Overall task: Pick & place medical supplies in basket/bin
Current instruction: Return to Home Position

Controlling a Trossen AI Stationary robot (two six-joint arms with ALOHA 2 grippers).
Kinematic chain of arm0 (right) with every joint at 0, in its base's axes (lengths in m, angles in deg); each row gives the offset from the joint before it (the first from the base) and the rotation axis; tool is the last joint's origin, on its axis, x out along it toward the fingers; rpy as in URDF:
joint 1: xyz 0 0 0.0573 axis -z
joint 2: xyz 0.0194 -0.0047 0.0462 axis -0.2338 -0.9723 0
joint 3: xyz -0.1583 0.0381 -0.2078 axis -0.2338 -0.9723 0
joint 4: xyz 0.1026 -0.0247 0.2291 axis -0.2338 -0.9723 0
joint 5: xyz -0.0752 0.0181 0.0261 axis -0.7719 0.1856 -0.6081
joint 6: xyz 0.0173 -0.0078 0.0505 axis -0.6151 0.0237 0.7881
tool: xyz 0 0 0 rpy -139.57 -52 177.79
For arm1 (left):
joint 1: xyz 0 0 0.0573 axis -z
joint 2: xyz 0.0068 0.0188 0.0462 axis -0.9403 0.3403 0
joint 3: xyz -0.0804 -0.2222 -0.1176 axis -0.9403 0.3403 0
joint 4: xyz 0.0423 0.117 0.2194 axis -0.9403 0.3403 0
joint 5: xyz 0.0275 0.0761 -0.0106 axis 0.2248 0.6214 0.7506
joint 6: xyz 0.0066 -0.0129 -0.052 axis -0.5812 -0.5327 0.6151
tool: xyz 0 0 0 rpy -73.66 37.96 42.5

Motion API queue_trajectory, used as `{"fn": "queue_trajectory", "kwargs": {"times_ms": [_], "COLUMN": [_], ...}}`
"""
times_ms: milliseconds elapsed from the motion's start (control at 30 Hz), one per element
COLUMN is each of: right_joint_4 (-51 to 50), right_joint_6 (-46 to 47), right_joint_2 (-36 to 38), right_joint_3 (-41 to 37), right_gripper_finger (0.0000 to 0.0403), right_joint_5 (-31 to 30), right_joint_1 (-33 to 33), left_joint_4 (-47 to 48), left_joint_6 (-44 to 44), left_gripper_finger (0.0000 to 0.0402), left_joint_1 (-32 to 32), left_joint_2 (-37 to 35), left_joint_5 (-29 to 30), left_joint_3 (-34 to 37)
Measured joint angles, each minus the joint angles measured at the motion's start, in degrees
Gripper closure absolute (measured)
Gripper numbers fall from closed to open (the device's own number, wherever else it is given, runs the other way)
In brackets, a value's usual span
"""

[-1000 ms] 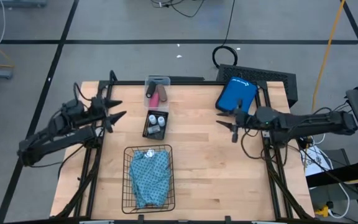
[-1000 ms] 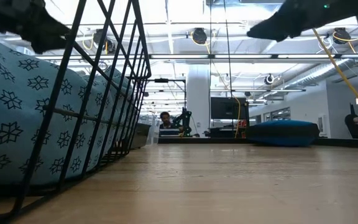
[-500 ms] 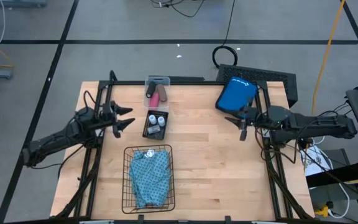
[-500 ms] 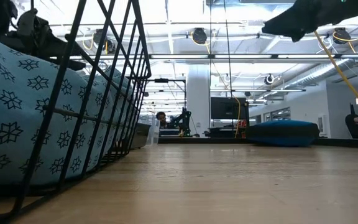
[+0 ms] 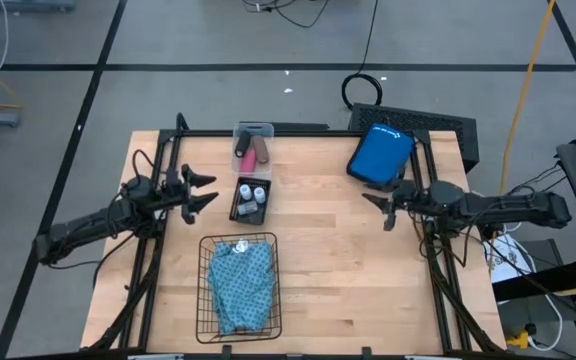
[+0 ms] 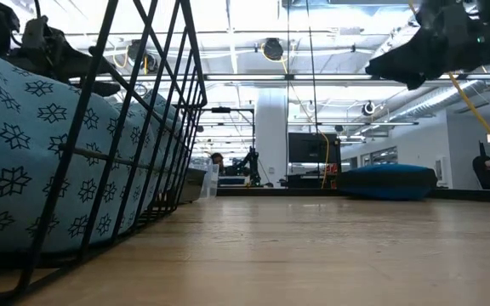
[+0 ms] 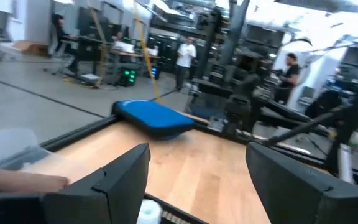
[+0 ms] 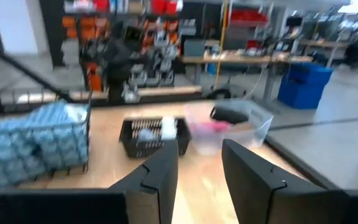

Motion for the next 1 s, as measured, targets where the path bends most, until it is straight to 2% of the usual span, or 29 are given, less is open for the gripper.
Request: {"fn": "queue_trajectory", "kwargs": {"times_ms": [200, 533, 867, 1000], "right_joint_4": [4.1, 5.1, 11.2, 10.1], "right_joint_6": [1.2, 1.5, 2.9, 4.4], "right_joint_2": [6.9, 10.2, 10.2, 10.1], "right_joint_3": [-4.5, -8.2, -12.6, -12.7], "right_gripper_finger": [0.0287, 0.0287, 0.0287, 0.0286], "right_joint_5": [0.1, 1.7, 1.7, 2.5], "right_joint_1": [2.8, 3.8, 3.6, 3.6], "left_joint_4": [0.1, 1.7, 1.8, 1.7], "left_joint_6": [-2.9, -5.4, -7.6, -9.6], "left_gripper_finger": [0.0128, 0.0128, 0.0128, 0.0128], "left_joint_1": [5.8, 11.8, 11.9, 11.9], "left_joint_2": [0.0, 0.0, 0.0, 0.0], "left_joint_5": [1.3, 13.4, 14.6, 14.6], "left_joint_3": [0.0, 0.0, 0.0, 0.0]}}
